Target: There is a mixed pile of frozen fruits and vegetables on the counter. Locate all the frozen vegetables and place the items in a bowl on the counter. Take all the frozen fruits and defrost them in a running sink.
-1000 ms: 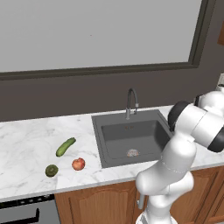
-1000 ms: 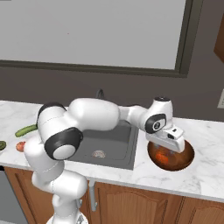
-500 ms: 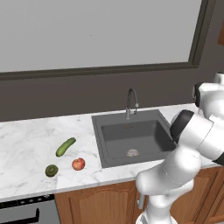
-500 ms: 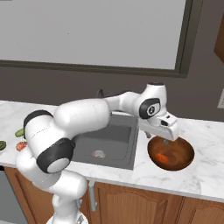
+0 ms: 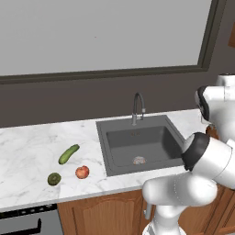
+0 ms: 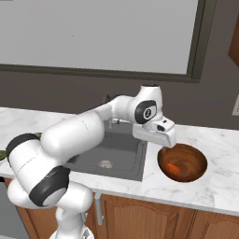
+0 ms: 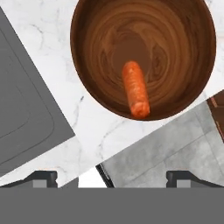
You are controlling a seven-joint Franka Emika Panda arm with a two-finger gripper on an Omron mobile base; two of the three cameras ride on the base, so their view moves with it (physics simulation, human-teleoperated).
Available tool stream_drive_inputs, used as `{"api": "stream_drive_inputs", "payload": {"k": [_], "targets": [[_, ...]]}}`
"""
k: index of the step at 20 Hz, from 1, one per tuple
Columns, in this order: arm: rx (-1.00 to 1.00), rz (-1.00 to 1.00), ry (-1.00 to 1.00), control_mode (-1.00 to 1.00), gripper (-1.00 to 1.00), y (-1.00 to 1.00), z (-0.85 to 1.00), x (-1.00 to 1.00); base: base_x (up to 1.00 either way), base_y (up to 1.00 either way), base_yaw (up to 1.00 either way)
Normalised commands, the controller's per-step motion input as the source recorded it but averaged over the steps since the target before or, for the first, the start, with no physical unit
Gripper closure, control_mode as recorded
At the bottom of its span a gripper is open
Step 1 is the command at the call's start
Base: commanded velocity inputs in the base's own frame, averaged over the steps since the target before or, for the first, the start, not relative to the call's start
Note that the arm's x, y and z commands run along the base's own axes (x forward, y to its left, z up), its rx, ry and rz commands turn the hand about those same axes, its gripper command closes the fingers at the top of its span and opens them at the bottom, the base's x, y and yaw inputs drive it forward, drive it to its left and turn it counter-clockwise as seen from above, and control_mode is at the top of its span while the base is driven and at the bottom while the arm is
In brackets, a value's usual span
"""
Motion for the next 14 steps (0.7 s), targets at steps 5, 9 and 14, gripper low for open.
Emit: {"api": "stream_drive_inputs", "payload": {"k": [5,9,14], "targets": [[-0.01,0.13,0.0,-1.0,-1.0,0.71,0.0,0.04,0.0,0.0,0.0],[-0.02,0.13,0.0,-1.0,-1.0,0.79,-0.01,0.01,0.0,0.0,0.0],[-0.02,0.22,0.01,-1.0,-1.0,0.81,-0.01,0.04,0.0,0.0,0.0]]}}
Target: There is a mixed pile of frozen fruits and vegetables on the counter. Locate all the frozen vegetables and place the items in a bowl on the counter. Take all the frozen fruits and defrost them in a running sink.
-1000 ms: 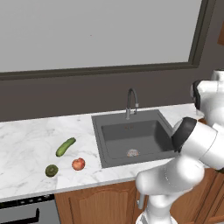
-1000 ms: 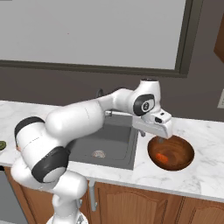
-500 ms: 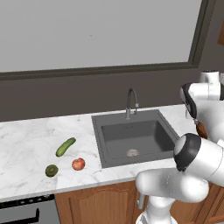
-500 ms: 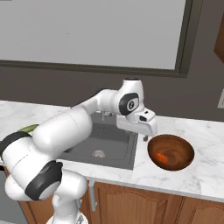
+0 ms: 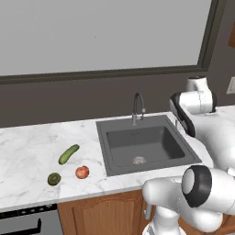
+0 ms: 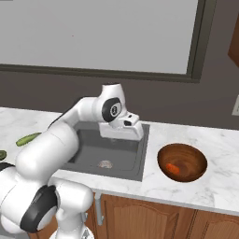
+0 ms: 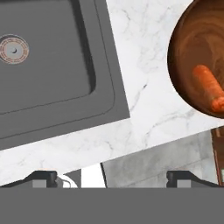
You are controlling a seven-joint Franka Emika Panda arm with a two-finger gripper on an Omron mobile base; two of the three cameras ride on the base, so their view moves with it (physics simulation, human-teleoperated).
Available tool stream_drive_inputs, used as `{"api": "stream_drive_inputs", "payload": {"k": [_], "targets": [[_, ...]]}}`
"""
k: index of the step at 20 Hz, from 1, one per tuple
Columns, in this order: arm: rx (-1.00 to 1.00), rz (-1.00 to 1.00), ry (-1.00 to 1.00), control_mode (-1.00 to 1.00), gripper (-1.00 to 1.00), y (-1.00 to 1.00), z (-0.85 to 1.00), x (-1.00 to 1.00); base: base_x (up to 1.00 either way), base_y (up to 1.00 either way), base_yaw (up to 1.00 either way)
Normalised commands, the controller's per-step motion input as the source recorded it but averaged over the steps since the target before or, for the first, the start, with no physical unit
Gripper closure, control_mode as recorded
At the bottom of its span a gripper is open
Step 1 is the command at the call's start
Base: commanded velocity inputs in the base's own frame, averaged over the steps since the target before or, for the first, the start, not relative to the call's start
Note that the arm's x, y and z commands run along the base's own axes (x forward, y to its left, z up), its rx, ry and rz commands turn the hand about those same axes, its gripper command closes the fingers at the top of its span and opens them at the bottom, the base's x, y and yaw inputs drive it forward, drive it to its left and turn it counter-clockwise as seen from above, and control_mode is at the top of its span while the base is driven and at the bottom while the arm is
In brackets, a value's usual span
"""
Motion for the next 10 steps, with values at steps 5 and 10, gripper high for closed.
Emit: {"api": "stream_drive_inputs", "payload": {"k": [5,10], "targets": [[0.0,0.14,0.0,-1.0,-1.0,0.54,-0.05,0.03,0.0,0.0,0.0],[0.0,0.14,0.04,-1.0,-1.0,0.62,-0.09,0.03,0.0,0.0,0.0]]}}
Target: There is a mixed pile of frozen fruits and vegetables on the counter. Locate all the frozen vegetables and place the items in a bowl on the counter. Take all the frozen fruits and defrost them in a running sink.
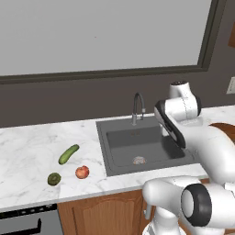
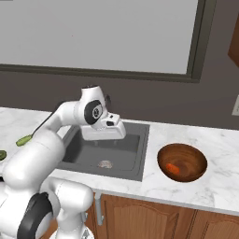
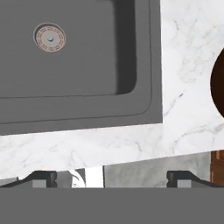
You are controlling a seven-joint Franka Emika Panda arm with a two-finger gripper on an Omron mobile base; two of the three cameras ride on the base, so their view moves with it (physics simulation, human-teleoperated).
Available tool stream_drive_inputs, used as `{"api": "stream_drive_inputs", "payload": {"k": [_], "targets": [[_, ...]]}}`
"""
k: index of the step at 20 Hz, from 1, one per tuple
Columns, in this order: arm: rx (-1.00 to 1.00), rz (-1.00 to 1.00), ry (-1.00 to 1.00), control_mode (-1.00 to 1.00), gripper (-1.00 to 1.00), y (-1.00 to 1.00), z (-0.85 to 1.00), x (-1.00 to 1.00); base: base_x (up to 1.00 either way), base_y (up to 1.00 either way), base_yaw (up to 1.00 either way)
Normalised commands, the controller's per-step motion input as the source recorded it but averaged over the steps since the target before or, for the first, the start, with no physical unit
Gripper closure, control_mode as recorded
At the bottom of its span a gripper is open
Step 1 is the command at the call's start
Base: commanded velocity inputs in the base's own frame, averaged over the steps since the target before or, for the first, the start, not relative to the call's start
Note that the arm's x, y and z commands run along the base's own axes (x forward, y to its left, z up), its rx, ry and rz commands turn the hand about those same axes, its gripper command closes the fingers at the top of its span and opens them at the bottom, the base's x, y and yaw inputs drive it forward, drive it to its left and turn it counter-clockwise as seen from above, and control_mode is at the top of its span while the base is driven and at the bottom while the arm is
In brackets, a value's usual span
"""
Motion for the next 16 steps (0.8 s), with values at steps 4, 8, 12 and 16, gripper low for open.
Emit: {"api": "stream_drive_inputs", "payload": {"k": [4,8,12,16], "targets": [[0.0,0.12,0.03,-1.0,-1.0,0.61,-0.06,0.03,0.0,0.0,0.0],[0.0,0.08,0.05,-1.0,-1.0,0.6,-0.1,0.07,0.0,0.0,0.0],[0.0,0.04,0.05,-1.0,-1.0,0.59,-0.08,0.1,0.0,0.0,0.0],[0.0,0.0,0.01,-1.0,-1.0,0.61,-0.03,0.45,0.0,0.0,0.0]]}}
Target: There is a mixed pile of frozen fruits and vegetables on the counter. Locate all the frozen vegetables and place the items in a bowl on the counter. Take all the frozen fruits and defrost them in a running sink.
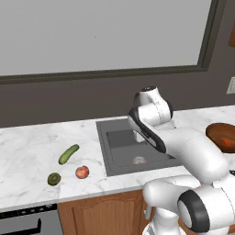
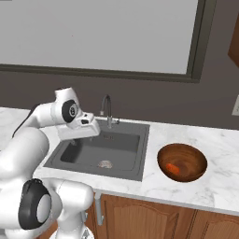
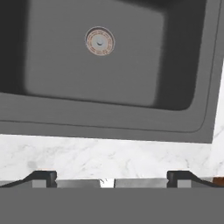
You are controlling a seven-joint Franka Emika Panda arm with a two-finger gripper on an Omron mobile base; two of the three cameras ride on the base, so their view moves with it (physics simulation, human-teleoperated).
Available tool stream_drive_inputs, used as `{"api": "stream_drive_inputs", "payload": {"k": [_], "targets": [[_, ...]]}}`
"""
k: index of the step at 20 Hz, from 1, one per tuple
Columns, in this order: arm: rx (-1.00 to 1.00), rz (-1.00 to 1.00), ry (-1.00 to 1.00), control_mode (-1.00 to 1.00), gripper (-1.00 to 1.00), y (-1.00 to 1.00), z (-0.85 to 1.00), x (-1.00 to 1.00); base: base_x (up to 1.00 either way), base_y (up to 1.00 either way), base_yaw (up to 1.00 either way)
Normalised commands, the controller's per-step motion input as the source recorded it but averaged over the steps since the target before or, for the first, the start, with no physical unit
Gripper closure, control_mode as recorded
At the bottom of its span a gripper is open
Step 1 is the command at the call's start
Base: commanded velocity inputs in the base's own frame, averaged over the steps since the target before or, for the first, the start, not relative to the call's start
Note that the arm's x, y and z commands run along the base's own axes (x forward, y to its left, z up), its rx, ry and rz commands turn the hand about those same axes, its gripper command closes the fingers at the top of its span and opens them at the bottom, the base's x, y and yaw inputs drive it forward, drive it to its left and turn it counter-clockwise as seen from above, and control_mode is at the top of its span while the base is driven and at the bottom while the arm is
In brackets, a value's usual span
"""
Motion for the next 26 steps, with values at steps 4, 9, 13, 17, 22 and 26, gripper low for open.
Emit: {"api": "stream_drive_inputs", "payload": {"k": [4,9,13,17,22,26], "targets": [[0.0,-0.03,0.01,-1.0,-1.0,0.72,0.0,0.42,0.0,0.0,0.0],[0.01,-0.19,-0.01,-1.0,-1.0,0.5,-0.13,0.06,0.0,0.0,0.0],[0.0,-0.32,0.0,-1.0,-1.0,0.36,-0.15,0.0,0.0,0.0,0.0],[0.0,-0.31,0.0,-1.0,-1.0,0.38,-0.1,0.0,0.0,0.0,0.0],[0.0,-0.32,0.0,-1.0,-1.0,0.37,-0.08,0.0,0.0,0.0,0.0],[0.0,-0.28,-0.02,-1.0,-1.0,0.44,-0.05,0.02,0.0,0.0,0.0]]}}
